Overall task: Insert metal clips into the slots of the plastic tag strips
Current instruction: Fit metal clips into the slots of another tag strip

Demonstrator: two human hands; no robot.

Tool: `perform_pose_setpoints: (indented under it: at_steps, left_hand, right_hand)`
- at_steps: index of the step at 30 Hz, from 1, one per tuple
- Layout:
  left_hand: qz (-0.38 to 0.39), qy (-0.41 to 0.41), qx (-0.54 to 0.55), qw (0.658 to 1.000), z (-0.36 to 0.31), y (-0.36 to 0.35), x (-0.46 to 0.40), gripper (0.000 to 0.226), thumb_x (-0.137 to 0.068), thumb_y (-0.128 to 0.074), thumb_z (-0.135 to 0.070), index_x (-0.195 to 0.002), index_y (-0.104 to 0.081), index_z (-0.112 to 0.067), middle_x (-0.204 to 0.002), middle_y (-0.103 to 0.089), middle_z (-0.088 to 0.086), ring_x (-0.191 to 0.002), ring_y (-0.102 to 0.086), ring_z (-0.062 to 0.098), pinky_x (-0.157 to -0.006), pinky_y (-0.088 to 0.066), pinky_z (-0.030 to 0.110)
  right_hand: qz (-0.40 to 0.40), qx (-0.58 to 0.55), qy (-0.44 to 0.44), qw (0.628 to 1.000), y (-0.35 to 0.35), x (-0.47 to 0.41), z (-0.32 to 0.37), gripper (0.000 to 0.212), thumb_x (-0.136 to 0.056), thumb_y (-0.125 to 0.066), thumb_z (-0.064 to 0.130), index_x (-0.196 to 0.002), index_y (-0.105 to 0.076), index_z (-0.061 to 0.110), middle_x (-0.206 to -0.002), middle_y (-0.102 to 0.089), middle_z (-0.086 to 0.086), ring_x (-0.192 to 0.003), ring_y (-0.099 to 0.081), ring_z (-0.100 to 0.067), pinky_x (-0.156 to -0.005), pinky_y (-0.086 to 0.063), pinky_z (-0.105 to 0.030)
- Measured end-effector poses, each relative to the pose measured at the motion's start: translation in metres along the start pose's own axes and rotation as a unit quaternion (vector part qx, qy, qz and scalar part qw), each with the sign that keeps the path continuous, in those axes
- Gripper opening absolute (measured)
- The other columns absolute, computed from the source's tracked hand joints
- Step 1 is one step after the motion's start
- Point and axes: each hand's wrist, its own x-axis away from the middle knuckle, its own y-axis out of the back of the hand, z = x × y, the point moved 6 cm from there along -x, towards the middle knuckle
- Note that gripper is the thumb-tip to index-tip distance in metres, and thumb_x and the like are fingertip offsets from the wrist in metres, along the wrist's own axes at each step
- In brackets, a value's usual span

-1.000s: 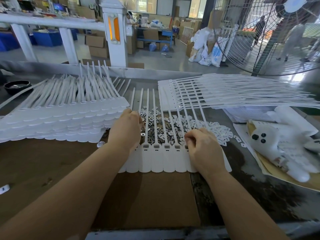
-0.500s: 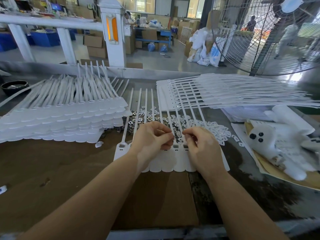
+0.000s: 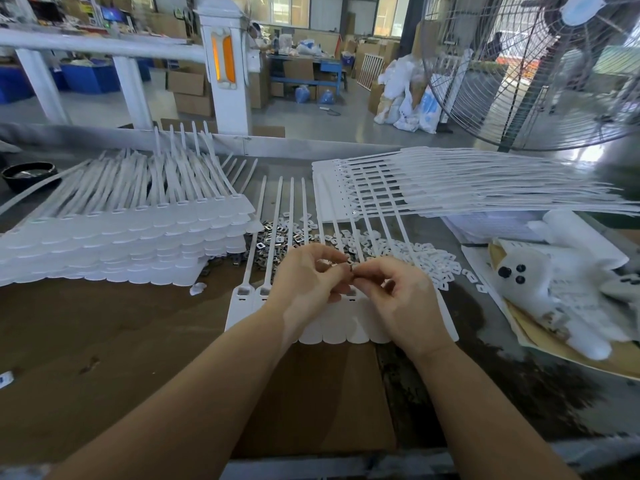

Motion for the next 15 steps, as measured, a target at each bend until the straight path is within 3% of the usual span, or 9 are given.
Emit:
perform_pose_setpoints:
  at_steps: [2,5,7,10,15]
  left_hand:
    - [-0.020,-0.007,-0.011,1.000,0.001,0.003,0.000,0.010,-0.088,-0.061,-0.006,-0.085,-0.062,-0.015,-0.071,-0.070,0.006,-0.063,-0.067,0.012,-0.058,-0.054,0.019]
    - [-0.050,-0.071,-0.146,0.985,-0.003,0.003,0.001,0.010,-0.087,-0.063,-0.011,-0.084,-0.062,-0.020,-0.074,-0.066,-0.007,-0.068,-0.060,0.005,-0.065,-0.049,0.016]
    - [-0.044,-0.119,-0.244,0.961,-0.006,-0.003,0.007,0.010,-0.087,-0.063,-0.016,-0.088,-0.064,-0.026,-0.080,-0.062,-0.015,-0.077,-0.057,0.001,-0.071,-0.043,0.010]
    - [-0.011,-0.169,-0.378,0.910,-0.001,-0.014,0.011,0.016,-0.090,-0.058,-0.025,-0.104,-0.066,-0.023,-0.101,-0.058,-0.010,-0.100,-0.047,0.009,-0.085,-0.033,0.016]
    - [-0.019,-0.191,-0.404,0.894,0.001,-0.013,0.011,0.020,-0.092,-0.055,-0.030,-0.109,-0.064,-0.025,-0.109,-0.057,-0.010,-0.105,-0.041,0.009,-0.087,-0.025,0.015]
  right_hand:
    - [-0.004,-0.008,-0.014,1.000,0.001,0.000,-0.002,0.012,-0.080,-0.068,0.003,-0.085,-0.071,0.013,-0.078,-0.068,0.005,-0.075,-0.061,-0.006,-0.068,-0.045,-0.013]
    - [-0.011,-0.022,-0.044,0.999,0.002,-0.001,-0.004,0.012,-0.080,-0.068,0.003,-0.084,-0.071,0.014,-0.076,-0.068,0.009,-0.074,-0.061,-0.002,-0.068,-0.045,-0.010]
    - [-0.019,-0.026,-0.060,0.998,0.004,-0.001,-0.005,0.012,-0.080,-0.069,0.004,-0.083,-0.071,0.015,-0.076,-0.068,0.010,-0.073,-0.063,-0.003,-0.070,-0.048,-0.013]
    - [-0.049,-0.018,-0.087,0.995,0.015,-0.002,-0.008,0.010,-0.078,-0.071,0.004,-0.081,-0.072,0.014,-0.075,-0.068,0.006,-0.073,-0.065,-0.009,-0.072,-0.052,-0.021]
    - [-0.086,-0.012,-0.162,0.983,0.042,-0.009,-0.022,0.017,-0.079,-0.070,0.000,-0.078,-0.071,0.017,-0.075,-0.068,0.004,-0.073,-0.064,-0.011,-0.068,-0.051,-0.016]
